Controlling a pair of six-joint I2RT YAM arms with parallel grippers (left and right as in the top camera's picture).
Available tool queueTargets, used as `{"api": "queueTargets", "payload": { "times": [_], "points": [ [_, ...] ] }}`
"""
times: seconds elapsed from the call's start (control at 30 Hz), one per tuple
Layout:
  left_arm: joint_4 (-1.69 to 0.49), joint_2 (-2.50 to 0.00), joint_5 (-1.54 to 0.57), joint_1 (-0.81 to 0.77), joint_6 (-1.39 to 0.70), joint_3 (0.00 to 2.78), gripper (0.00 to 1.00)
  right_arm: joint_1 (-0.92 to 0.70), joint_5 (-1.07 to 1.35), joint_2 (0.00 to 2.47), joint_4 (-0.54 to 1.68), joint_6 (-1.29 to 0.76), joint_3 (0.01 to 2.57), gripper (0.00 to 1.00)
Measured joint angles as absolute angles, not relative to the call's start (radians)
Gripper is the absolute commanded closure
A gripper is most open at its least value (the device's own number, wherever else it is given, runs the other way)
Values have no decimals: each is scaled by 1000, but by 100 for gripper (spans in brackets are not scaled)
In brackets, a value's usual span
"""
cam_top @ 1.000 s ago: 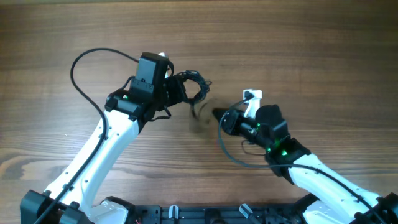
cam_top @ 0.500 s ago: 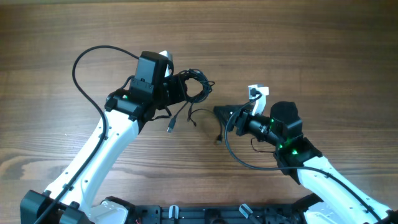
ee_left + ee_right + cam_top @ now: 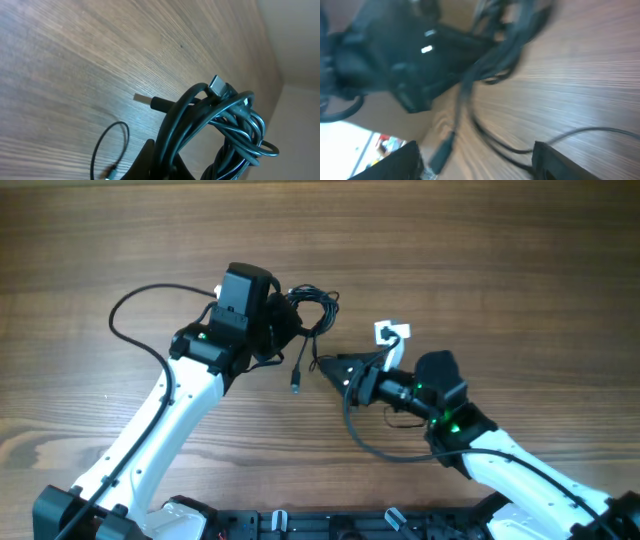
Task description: Untangle cables
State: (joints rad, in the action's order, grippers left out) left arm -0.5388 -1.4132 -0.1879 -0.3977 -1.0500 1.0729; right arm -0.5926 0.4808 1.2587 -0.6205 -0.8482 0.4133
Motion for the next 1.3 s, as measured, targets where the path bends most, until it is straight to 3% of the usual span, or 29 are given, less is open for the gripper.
{"api": "queueTargets", "payload": {
  "times": [0.23,0.57,0.9,1.1,1.3],
  "points": [
    [-554,-1413,-146,-443,-1196,1073,96,-682,384,1373,-723,-847,413,32],
    [-611,-1413,-84,-472,-1340,1073,96,-697,368,1406,-777,-841,413,95],
    [-624,-1413,-77,-430,-1302,1073,96,-678,379,1406,-710,-760,413,95],
    [-599,-1413,-89,-413,-1045,1073,96,-586,583,1389,-718,-805,413,95],
    [-500,-1413,-110,-444,-796,1073,96,-432,767,1327,-788,-990,413,95]
  ]
}}
